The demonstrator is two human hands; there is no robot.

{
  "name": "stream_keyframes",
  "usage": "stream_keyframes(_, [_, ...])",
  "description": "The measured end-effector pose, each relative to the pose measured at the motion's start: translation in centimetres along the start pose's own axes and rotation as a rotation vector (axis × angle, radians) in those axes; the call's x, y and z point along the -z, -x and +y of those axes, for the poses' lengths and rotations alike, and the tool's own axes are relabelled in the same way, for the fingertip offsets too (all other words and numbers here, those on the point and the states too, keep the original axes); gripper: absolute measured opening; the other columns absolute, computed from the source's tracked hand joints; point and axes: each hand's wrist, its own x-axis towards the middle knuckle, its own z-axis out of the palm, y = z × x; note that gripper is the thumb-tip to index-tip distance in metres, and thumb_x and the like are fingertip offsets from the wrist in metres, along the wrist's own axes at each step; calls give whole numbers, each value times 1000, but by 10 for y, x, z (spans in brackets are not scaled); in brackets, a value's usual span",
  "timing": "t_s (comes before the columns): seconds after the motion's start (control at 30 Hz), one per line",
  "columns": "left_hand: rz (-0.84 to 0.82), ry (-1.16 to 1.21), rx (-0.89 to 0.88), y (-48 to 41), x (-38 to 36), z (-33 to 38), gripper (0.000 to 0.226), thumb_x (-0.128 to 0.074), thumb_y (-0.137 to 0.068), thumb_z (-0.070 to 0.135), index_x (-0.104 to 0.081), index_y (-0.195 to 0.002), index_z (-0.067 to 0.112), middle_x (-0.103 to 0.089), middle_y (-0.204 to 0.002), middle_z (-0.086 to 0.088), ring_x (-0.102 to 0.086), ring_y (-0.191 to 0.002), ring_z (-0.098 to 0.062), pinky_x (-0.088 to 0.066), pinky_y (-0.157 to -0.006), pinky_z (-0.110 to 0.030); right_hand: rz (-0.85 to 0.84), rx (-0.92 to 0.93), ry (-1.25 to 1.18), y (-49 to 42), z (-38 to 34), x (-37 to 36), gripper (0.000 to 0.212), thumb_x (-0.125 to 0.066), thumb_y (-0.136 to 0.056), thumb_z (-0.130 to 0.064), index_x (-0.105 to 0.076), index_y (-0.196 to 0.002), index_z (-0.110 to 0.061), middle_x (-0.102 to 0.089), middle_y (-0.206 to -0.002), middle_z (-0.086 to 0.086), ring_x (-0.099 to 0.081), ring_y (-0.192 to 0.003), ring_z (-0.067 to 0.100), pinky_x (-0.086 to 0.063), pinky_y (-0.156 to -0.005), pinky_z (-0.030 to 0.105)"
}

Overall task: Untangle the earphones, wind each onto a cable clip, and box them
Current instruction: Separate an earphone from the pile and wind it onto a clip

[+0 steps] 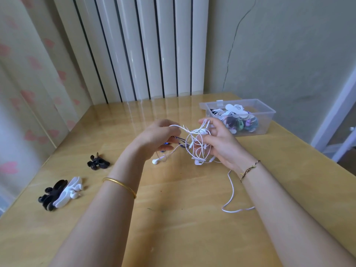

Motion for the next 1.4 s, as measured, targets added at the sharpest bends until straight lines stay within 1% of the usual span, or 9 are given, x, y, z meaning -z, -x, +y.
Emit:
stream_keyframes(0.13, [-40, 170, 37, -3, -2, 1, 27, -50, -96, 27, -67, -108, 11, -67, -103, -8, -64, -83, -18, -48, -64, -26, -9, -62, -83, 0, -3, 2, 39, -46, -80, 1, -60, -107, -23, -56, -90, 8, -59, -80, 25, -50, -74, 43])
stream_keyframes(0.27, [-6, 379, -40, -3, 1, 5, 23, -50, -94, 23, -67, -106, 14, -73, -101, -5, -67, -99, -18, -48, -87, -31, 91, -101, -115, 2, -4, 4, 18, -47, -95, -8, -61, -87, -16, -57, -82, 4, -58, -71, 25, -52, -66, 36])
stream_keyframes(0.37, [-34, 466, -64, 0, 5, 5, 24, -39, -98, 15, -62, -101, 9, -66, -64, -4, -70, -66, -20, -50, -88, -36, 134, -73, -33, 2, -1, 5, 20, -48, -97, -11, -62, -83, -16, -57, -81, 5, -58, -68, 21, -55, -65, 34])
stream_keyframes(0.5, [-39, 248, 35, 2, 6, 1, 19, -44, -97, 12, -63, -97, 7, -40, -49, 1, -31, -34, -10, -57, -62, -31, 176, -79, -32, 1, -5, 7, 21, -50, -94, -10, -65, -80, -14, -51, -80, 10, -56, -66, 20, -53, -70, 38])
stream_keyframes(0.73, [-148, -113, 19, 4, -4, -6, 38, -73, -82, 24, -57, -114, 14, -65, -97, -3, -64, -88, -17, -56, -87, -37, 155, -87, -74, 3, -12, -1, 24, -55, -88, -9, -69, -69, -14, -49, -72, 11, -52, -62, 20, -51, -60, 31])
stream_keyframes(0.83, [-222, -285, -37, 2, -18, -5, 45, -75, -80, 32, -57, -115, 11, -64, -103, -5, -64, -94, -18, -56, -80, -32, 130, -77, -99, 3, -12, -4, 19, -55, -89, -8, -69, -76, -11, -43, -67, 4, -49, -62, 19, -51, -57, 31])
stream_keyframes(0.97, [-122, -221, -84, -2, -26, -8, 4, -62, -87, 4, -61, -89, 7, -62, -69, -6, -61, -64, -14, -57, -64, -27, 145, -88, -109, 0, -10, -1, 11, -56, -92, -13, -66, -89, -12, -46, -76, 8, -51, -66, 22, -52, -54, 30])
stream_keyframes(1.17, [-56, 226, -29, 2, -22, -6, 13, -50, -98, 11, -53, -86, 7, -64, -70, -8, -64, -54, -15, -59, -56, -30, 244, -109, -34, -1, -1, 16, 5, -59, -92, -13, -55, -90, -15, -47, -73, 3, -46, -45, 11, -35, -41, 20])
stream_keyframes(1.4, [-10, 263, -17, 4, -23, 1, 20, -37, -103, 18, -50, -88, 13, -69, -69, -8, -60, -44, -13, -48, -42, -21, 169, -129, 316, 5, 0, 20, 13, -59, -88, -5, -58, -100, -9, -54, -81, 3, -48, -48, 8, -35, -40, 18])
